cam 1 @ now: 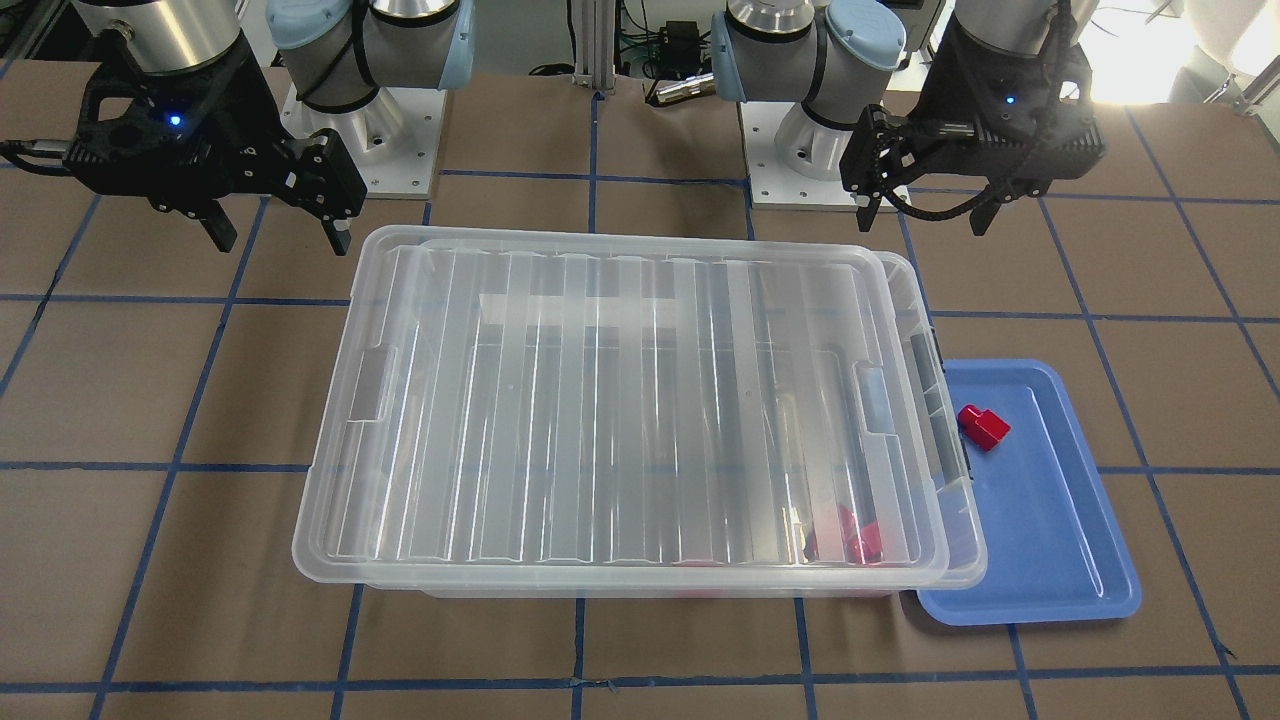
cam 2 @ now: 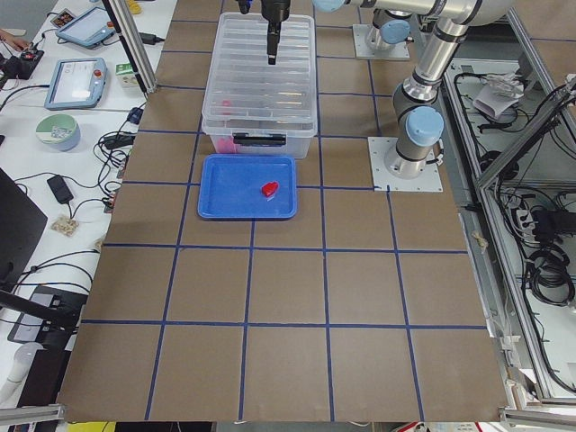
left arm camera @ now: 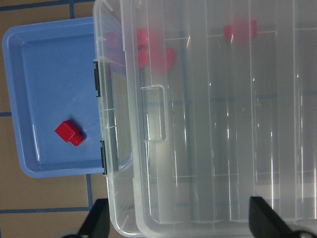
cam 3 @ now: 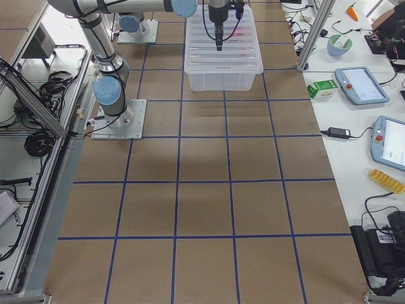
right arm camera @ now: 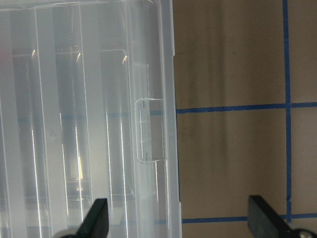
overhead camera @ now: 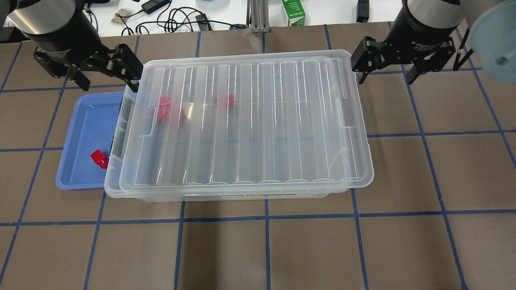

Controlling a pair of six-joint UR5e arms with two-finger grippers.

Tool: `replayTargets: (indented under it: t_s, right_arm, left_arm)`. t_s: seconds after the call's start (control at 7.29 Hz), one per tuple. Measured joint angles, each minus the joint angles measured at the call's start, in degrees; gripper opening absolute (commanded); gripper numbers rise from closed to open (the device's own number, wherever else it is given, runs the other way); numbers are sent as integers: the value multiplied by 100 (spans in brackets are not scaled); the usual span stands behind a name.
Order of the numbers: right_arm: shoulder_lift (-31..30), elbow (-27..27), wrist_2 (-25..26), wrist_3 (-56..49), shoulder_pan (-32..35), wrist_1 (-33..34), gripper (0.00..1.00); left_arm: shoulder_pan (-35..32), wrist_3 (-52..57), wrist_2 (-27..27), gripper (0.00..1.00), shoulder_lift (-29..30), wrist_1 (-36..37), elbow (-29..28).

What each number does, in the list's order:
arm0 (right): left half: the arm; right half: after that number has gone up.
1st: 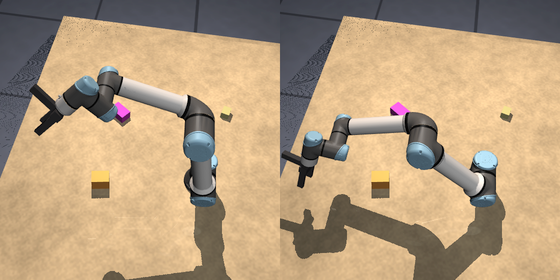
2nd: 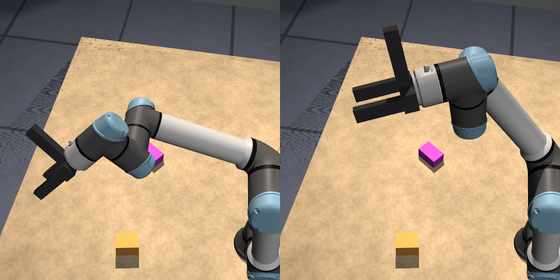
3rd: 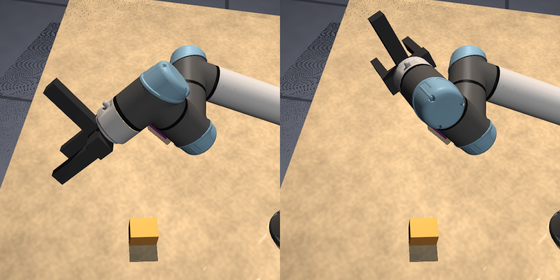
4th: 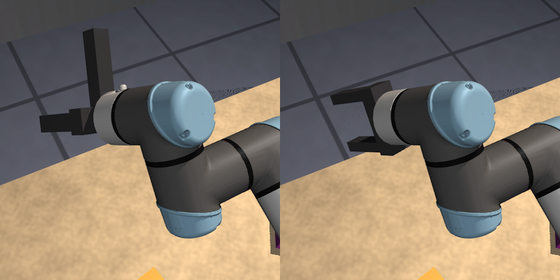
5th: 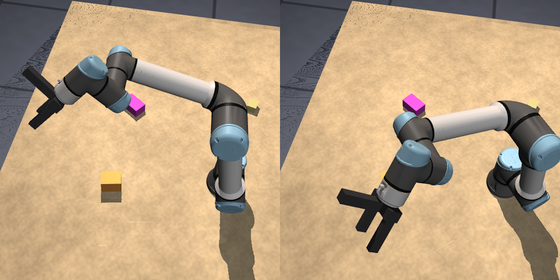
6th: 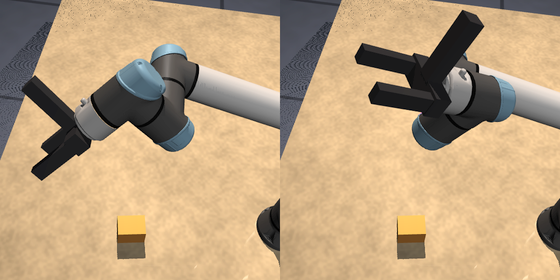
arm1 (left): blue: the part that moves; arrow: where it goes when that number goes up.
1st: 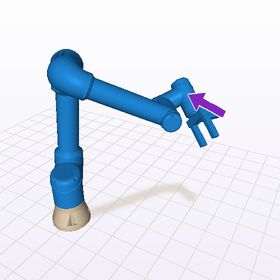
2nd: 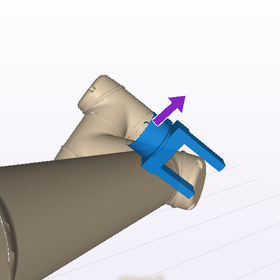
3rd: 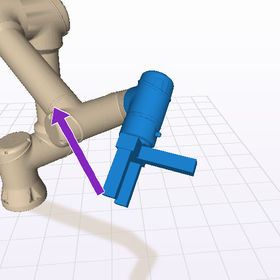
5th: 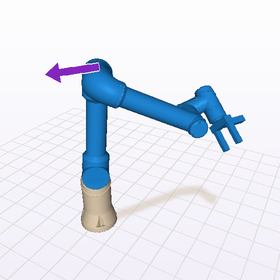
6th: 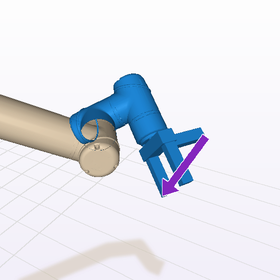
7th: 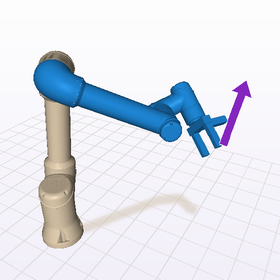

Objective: Place red block in blue tray from box

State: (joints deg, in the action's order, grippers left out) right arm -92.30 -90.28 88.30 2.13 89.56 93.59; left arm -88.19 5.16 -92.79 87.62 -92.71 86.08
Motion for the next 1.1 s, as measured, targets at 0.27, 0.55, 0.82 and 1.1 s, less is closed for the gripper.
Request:
replayTargets:
  t_s: [0.27,0.55,0.82,1.1]
  right_arm:
    - [1,-6,0,6,0,0,100]
    - [2,-10,-2,7,5,-12,100]
    - [-1,-15,2,7,1,-16,100]
    - [0,-16,2,7,1,-16,100]
  left_arm:
    - [16,8,83,100,25,28,15]
    - [19,-6,109,100,49,92,50]
    - [2,-13,86,100,60,217,104]
    - [-7,-15,69,100,36,249,118]
